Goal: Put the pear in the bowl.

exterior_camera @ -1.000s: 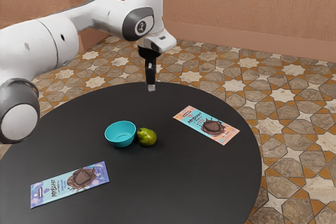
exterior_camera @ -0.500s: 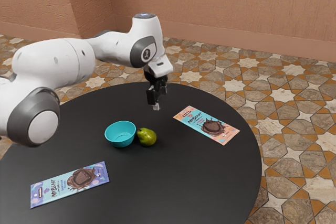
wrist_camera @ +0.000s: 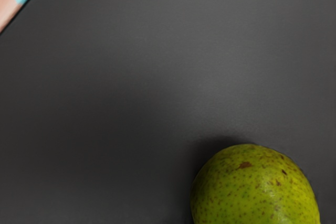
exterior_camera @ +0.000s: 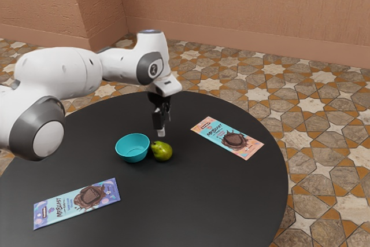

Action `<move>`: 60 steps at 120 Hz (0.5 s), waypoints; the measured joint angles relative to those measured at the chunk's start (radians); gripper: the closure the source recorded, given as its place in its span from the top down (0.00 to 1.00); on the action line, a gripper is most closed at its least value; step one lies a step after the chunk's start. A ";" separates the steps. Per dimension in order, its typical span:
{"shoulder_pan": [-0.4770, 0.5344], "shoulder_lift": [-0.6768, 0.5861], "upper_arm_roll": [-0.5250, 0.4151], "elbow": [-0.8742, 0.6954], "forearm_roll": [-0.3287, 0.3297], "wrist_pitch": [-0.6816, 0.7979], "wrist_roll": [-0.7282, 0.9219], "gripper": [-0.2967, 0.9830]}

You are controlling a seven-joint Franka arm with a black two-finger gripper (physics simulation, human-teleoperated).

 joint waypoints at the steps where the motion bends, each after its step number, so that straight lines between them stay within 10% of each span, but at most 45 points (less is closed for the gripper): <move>1: 0.000 0.000 -0.001 -0.002 0.001 -0.001 0.000 0.77; 60: 0.000 -0.006 -0.033 -0.093 0.033 0.011 -0.002 0.77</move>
